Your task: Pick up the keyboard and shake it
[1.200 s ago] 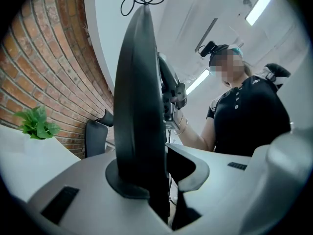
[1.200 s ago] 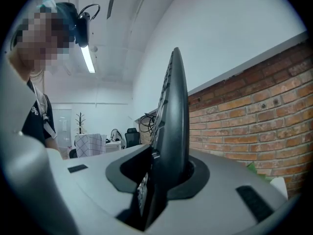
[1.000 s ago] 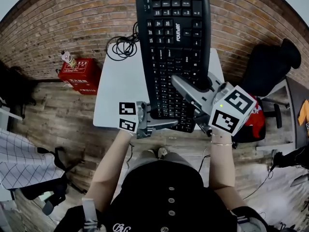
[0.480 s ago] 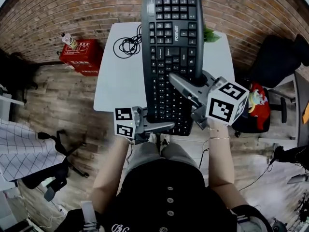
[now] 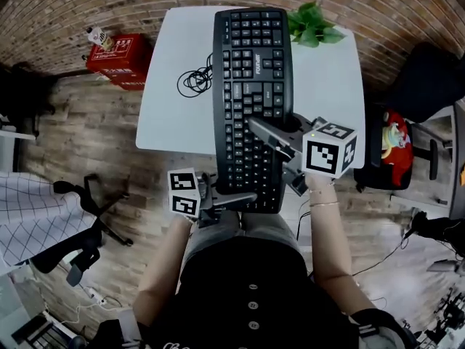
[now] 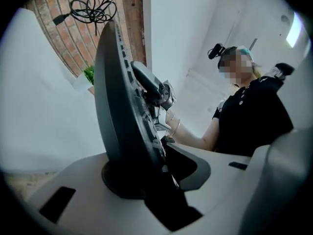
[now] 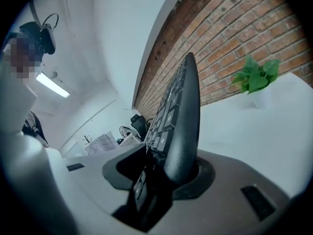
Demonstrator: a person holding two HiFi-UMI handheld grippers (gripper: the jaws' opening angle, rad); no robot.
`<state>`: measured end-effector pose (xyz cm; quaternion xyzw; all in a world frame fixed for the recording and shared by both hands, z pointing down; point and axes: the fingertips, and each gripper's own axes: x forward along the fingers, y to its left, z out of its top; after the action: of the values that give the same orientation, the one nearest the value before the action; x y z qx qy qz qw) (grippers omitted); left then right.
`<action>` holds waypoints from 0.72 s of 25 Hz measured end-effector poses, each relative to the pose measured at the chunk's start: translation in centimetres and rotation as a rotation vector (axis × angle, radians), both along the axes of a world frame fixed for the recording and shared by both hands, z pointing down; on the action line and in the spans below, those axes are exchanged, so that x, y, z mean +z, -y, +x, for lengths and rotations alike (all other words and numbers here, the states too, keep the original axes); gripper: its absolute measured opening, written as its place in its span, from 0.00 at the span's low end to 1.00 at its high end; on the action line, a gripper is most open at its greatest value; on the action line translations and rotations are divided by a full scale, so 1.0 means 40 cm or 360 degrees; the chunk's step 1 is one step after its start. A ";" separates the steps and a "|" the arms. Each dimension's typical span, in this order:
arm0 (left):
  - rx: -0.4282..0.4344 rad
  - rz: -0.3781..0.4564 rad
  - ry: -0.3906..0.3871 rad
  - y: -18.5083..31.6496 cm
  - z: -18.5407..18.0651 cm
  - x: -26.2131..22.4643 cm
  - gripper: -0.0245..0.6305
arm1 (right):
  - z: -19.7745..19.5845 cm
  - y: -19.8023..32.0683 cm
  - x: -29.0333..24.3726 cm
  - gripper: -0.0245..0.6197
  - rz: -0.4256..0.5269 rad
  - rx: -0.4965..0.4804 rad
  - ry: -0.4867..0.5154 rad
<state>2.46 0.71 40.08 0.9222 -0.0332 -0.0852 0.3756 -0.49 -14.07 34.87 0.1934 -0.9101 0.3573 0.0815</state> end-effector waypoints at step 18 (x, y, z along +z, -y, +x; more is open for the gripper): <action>0.0070 -0.0488 0.0012 -0.030 0.027 0.185 0.26 | 0.040 0.010 0.340 0.30 -0.0619 0.0070 0.0012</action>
<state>3.53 1.90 47.50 0.8549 -0.0269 -0.0673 0.5138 1.13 -14.46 48.47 0.1925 -0.8197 0.5289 0.1061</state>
